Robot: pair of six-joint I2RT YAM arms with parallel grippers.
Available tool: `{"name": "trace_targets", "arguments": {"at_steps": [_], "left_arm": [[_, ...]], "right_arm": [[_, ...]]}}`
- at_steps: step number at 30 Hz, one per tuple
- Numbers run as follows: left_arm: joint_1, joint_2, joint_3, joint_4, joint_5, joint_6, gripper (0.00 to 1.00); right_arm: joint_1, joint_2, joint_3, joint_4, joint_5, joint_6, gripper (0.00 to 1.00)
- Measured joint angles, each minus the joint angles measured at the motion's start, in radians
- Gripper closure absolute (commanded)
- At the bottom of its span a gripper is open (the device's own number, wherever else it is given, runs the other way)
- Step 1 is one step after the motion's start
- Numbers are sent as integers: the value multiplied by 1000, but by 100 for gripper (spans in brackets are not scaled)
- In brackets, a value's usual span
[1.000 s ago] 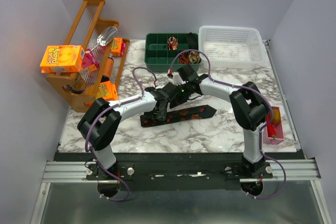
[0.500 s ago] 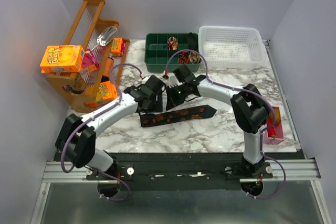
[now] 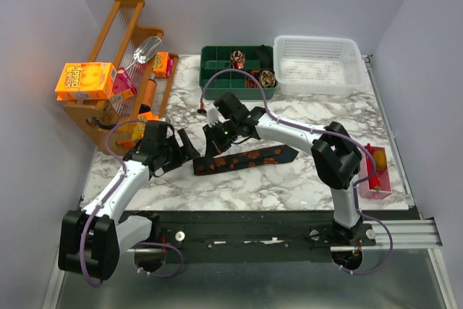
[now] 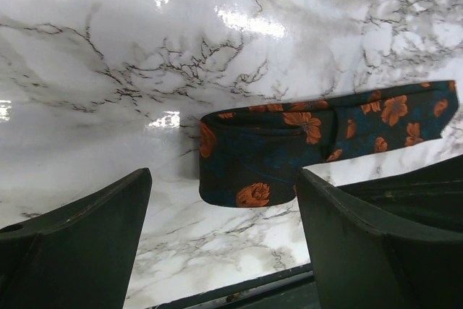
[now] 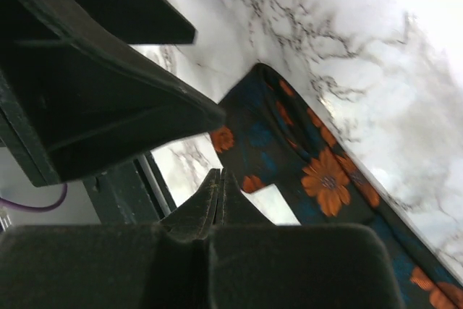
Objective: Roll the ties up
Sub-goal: Roll the tie at the center of the board.
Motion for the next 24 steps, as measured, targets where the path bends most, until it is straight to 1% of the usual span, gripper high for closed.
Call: {"name": "trace_targets", "arguments": {"at_steps": [5, 10, 18, 22, 24], "left_arm": [[63, -19, -97, 123, 142, -19, 10], [76, -18, -143, 207, 220, -34, 12], [78, 29, -194, 316, 272, -42, 17], [78, 47, -223, 355, 281, -45, 19], [78, 51, -241, 376, 288, -52, 22]], "right_arm": [[15, 47, 24, 0, -4, 4, 100], [14, 82, 23, -12, 18, 0, 100], [12, 88, 11, -26, 93, -24, 100], [7, 90, -11, -34, 103, -34, 100], [5, 91, -12, -34, 103, -34, 100]]}}
